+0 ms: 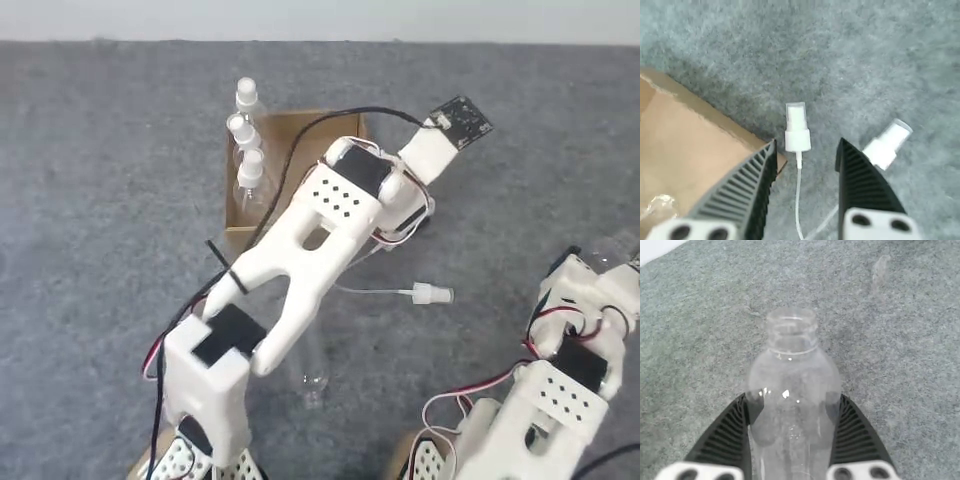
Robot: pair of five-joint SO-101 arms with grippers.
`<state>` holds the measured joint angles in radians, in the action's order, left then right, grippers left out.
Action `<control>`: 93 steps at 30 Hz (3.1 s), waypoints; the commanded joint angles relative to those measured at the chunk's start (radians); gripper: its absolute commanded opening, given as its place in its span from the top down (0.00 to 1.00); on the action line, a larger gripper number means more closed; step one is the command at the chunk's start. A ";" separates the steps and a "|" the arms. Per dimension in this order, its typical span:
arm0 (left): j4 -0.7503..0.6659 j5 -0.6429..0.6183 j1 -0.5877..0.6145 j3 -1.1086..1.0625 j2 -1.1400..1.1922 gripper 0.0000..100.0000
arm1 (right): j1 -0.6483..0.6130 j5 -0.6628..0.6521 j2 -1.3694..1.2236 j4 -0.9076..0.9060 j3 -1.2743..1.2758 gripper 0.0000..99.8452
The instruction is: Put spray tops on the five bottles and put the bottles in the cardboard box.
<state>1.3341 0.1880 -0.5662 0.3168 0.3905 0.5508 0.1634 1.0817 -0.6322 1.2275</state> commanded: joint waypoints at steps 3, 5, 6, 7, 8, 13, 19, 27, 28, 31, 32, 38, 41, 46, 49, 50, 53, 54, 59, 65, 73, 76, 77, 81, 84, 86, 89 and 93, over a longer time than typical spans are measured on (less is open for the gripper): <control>-0.044 0.015 0.009 0.051 0.115 0.82 | -0.013 0.003 0.021 0.025 -0.014 0.99; -0.040 0.015 0.009 0.068 0.144 0.82 | -0.012 0.003 0.021 0.025 -0.014 0.99; -0.040 0.015 0.011 0.074 0.155 0.82 | -0.012 0.003 0.021 0.024 -0.014 0.99; -0.040 0.015 0.012 0.077 0.163 0.82 | -0.012 0.003 0.021 0.024 -0.014 0.99; -0.043 0.015 0.021 0.077 0.169 0.82 | -0.012 0.003 0.021 0.024 -0.014 0.99; -0.046 0.015 0.054 0.104 0.199 0.82 | -0.012 0.003 0.021 0.024 -0.014 0.99; -0.044 0.015 0.049 0.171 0.304 0.82 | -0.012 0.003 0.021 0.024 -0.014 0.99; 0.021 0.008 0.048 0.308 0.427 0.82 | -0.013 0.003 0.021 0.019 -0.012 0.99; 0.044 0.008 0.048 0.326 0.431 0.82 | -0.015 0.003 0.021 0.018 -0.012 0.99; 0.100 0.006 0.040 0.363 0.434 0.82 | -0.015 0.003 0.021 0.018 -0.012 0.99; 0.106 0.006 0.040 0.363 0.434 0.82 | -0.015 0.003 0.021 0.018 -0.012 0.99; 0.112 0.005 0.049 0.361 0.436 0.82 | -0.018 0.003 0.021 0.022 -0.012 0.99; 0.110 0.005 0.051 0.361 0.436 0.82 | -0.018 0.003 0.021 0.024 -0.012 0.99; 0.106 0.005 0.054 0.367 0.457 0.82 | -0.018 0.003 0.021 0.021 -0.012 0.99; 0.075 0.006 0.046 0.369 0.496 0.82 | -0.018 0.003 0.021 0.019 -0.012 0.99; 0.075 0.006 0.044 0.374 0.502 0.82 | -0.018 0.003 0.021 0.019 -0.012 0.99; 0.104 0.005 0.044 0.414 0.512 0.82 | -0.018 0.003 0.022 0.018 -0.012 0.99; 0.107 0.005 0.044 0.420 0.514 0.82 | -0.018 0.003 0.022 0.018 -0.012 0.99; 0.107 0.005 0.038 0.420 0.516 0.92 | -0.018 0.003 0.022 0.018 -0.012 0.99; 0.170 0.005 0.037 0.455 0.494 0.99 | -0.021 0.009 0.022 0.018 -0.012 0.99; 0.273 -0.071 0.057 0.516 0.407 0.99 | -0.076 0.009 0.022 0.016 -0.011 0.99; 0.304 -0.080 0.057 0.518 0.371 0.99 | -0.094 0.009 0.022 0.016 -0.011 0.99; 0.313 -0.098 0.057 0.516 0.353 0.99 | -0.102 0.009 0.022 0.016 -0.011 0.99; 0.345 -0.155 0.057 0.515 0.295 0.99 | -0.133 0.009 0.022 0.016 -0.011 0.99; 0.358 -0.158 0.057 0.515 0.269 0.99 | -0.150 0.009 0.022 0.016 -0.011 0.99; 0.358 -0.160 0.057 0.515 0.256 0.99 | -0.151 0.009 0.022 0.016 -0.011 0.99; 0.359 -0.164 0.057 0.513 0.245 0.99 | -0.165 0.009 0.022 0.016 -0.011 0.99; 0.362 -0.201 0.057 0.513 0.192 0.99 | -0.185 0.009 0.022 0.016 -0.011 0.99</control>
<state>1.6794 0.0330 -0.5140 0.7818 0.7173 0.3897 0.1634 1.0817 -0.6322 1.2275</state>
